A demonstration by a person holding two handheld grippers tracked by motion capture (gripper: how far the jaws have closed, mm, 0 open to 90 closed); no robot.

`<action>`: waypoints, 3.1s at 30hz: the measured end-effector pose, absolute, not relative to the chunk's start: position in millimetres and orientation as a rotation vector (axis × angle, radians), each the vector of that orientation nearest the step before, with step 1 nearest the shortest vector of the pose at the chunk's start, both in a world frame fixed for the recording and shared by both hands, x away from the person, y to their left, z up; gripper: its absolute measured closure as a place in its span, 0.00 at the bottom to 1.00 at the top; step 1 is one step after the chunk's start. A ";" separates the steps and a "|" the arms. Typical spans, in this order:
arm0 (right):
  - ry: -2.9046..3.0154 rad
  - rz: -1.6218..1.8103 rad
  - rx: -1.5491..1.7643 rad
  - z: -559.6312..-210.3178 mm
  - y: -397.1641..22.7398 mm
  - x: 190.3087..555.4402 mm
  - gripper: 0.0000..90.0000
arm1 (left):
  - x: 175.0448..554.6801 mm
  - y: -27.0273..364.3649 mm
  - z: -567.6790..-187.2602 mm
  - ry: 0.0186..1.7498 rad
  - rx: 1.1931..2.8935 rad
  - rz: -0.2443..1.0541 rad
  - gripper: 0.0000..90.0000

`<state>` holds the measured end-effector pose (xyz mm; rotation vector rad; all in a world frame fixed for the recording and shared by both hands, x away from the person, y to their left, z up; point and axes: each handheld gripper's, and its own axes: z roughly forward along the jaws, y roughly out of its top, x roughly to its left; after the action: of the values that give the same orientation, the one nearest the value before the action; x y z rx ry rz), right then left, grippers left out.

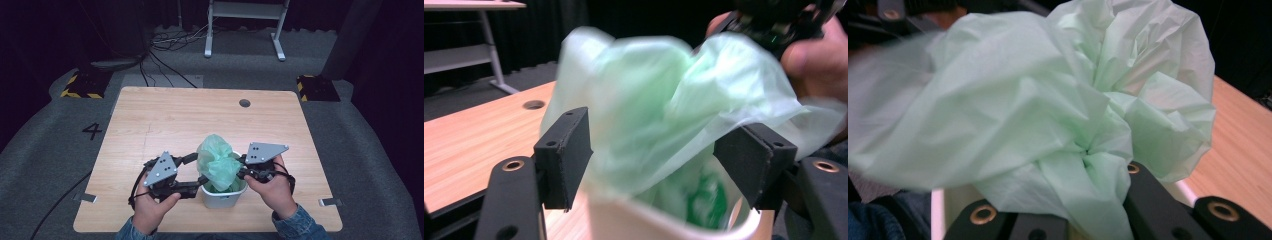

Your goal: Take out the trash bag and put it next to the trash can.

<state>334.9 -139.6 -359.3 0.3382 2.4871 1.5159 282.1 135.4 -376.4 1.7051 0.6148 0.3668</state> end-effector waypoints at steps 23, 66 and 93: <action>2.285 1.758 0.429 -317.3 -162.8 339.1 0.99 | 290.9 181.6 -403.2 0.812 1.839 0.535 0.30; 1.980 1.663 0.542 -242.7 -245.4 349.7 0.97 | 281.5 235.8 -414.3 1.051 1.848 0.695 0.26; 2.090 1.495 0.865 -336.7 -272.0 410.8 0.97 | 288.0 244.4 -433.3 1.116 1.881 0.648 0.26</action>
<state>410.8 -272.0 -336.7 0.8653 2.0900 1.4954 288.0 244.4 -433.3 1.8810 1.1156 0.6476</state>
